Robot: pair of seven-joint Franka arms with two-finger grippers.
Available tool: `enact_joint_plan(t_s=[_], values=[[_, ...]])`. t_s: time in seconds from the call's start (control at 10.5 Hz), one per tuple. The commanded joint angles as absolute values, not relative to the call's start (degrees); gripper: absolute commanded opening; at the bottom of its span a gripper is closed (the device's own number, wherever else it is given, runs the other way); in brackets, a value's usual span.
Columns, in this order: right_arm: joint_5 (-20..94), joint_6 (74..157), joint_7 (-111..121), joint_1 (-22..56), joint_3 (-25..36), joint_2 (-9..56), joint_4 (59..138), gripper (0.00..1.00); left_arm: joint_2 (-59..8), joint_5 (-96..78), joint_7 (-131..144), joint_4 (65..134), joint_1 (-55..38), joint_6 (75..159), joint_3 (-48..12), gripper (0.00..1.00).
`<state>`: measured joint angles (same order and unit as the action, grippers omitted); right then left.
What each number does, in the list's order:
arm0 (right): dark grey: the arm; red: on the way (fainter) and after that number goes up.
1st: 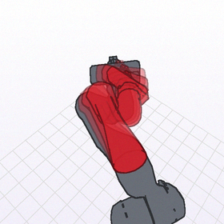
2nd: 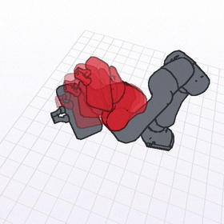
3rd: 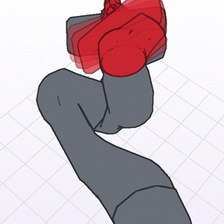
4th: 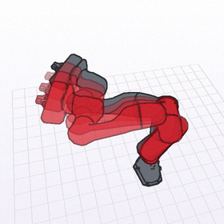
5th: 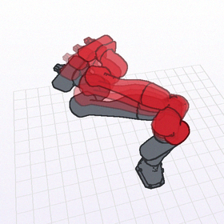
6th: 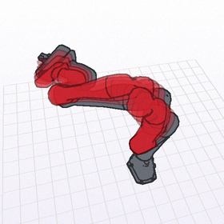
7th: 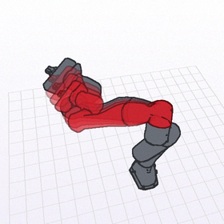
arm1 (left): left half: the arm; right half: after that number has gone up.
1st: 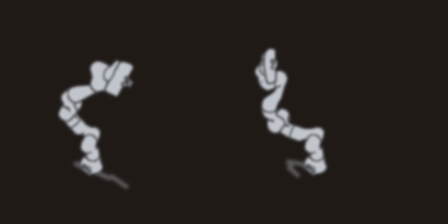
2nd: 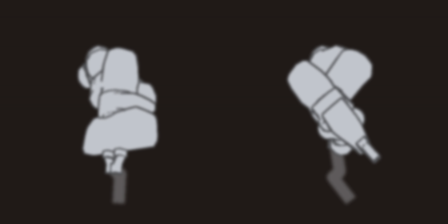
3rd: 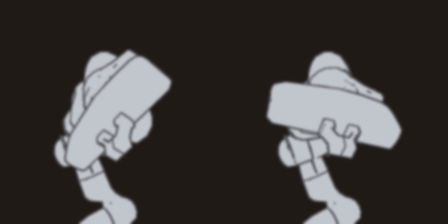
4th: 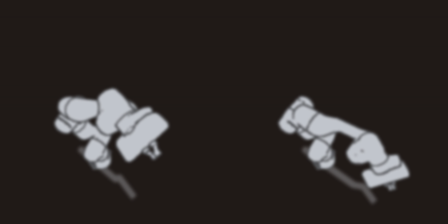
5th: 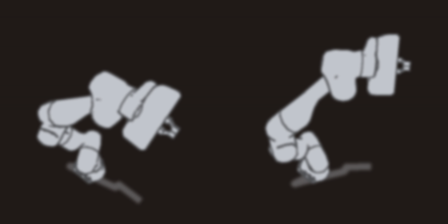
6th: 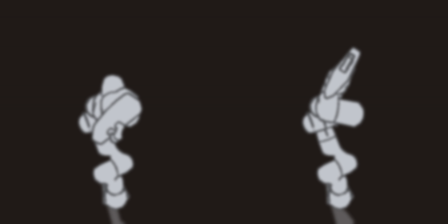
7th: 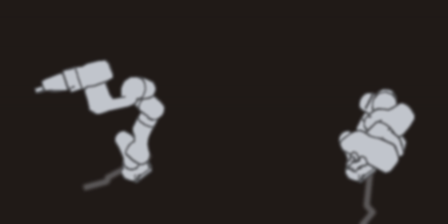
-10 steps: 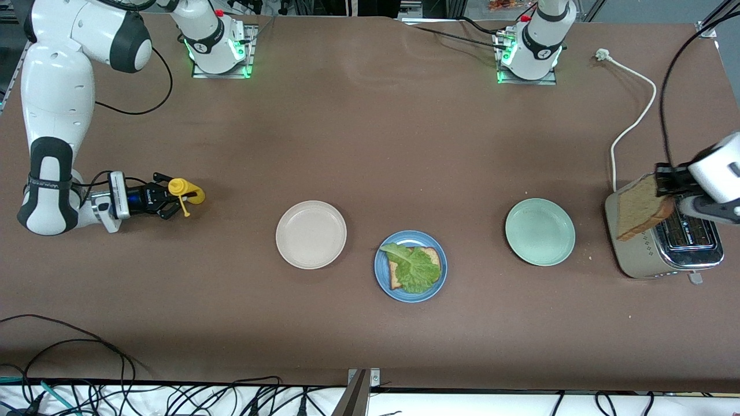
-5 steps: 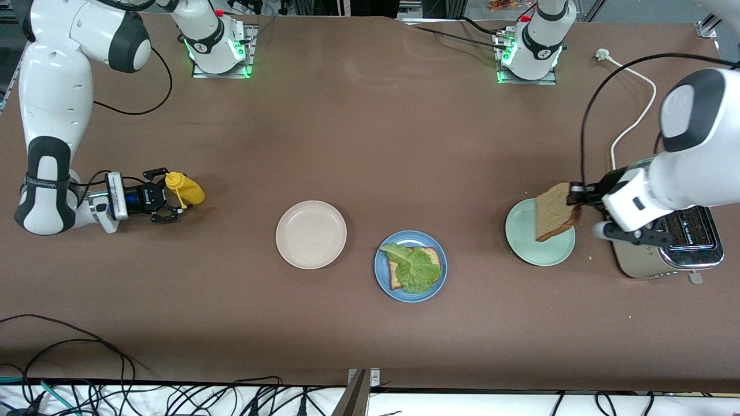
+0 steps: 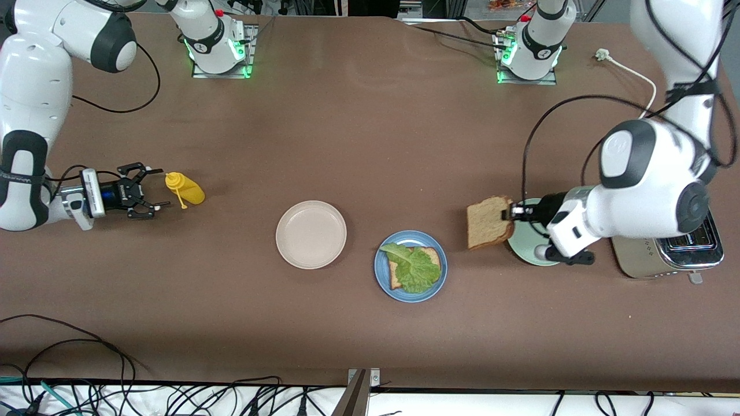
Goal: Make sandwich in blue plate with both arms
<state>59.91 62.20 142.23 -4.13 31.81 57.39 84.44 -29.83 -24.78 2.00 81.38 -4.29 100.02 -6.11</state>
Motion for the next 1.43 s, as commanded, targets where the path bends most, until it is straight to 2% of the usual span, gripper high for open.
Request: enact_joint_plan(t_s=[0.0, 0.19, 0.48, 0.67, 0.95, 1.34], values=[[54.9, 57.0, 130.3, -6.4, 33.8, 56.6, 74.7, 1.00, -35.8, -31.6, 4.9, 78.1, -7.3, 104.4, -5.5, 0.00], [54.6, 54.7, 119.4, -5.6, 37.1, 55.0, 69.4, 1.00, -37.3, -38.5, 6.2, 77.4, -9.0, 105.0, -5.6, 0.00], [51.3, 54.8, 102.8, -5.5, 37.4, 50.1, 64.1, 1.00, -39.3, -45.5, 6.2, 76.1, -10.2, 106.7, -5.7, 0.00], [48.5, 56.5, 88.9, -3.3, 37.7, 46.3, 62.3, 0.99, -41.6, -48.9, 6.5, 75.2, -12.4, 111.5, -5.7, 0.00], [39.9, 62.1, 71.9, 3.1, 38.4, 40.9, 61.0, 0.99, -45.9, -49.2, 7.1, 72.8, -14.8, 118.8, -5.5, 0.00], [25.2, 66.6, 46.2, 14.7, 39.0, 36.1, 61.0, 0.99, -48.2, -49.1, 3.4, 72.0, -14.1, 118.7, -5.3, 0.00]])
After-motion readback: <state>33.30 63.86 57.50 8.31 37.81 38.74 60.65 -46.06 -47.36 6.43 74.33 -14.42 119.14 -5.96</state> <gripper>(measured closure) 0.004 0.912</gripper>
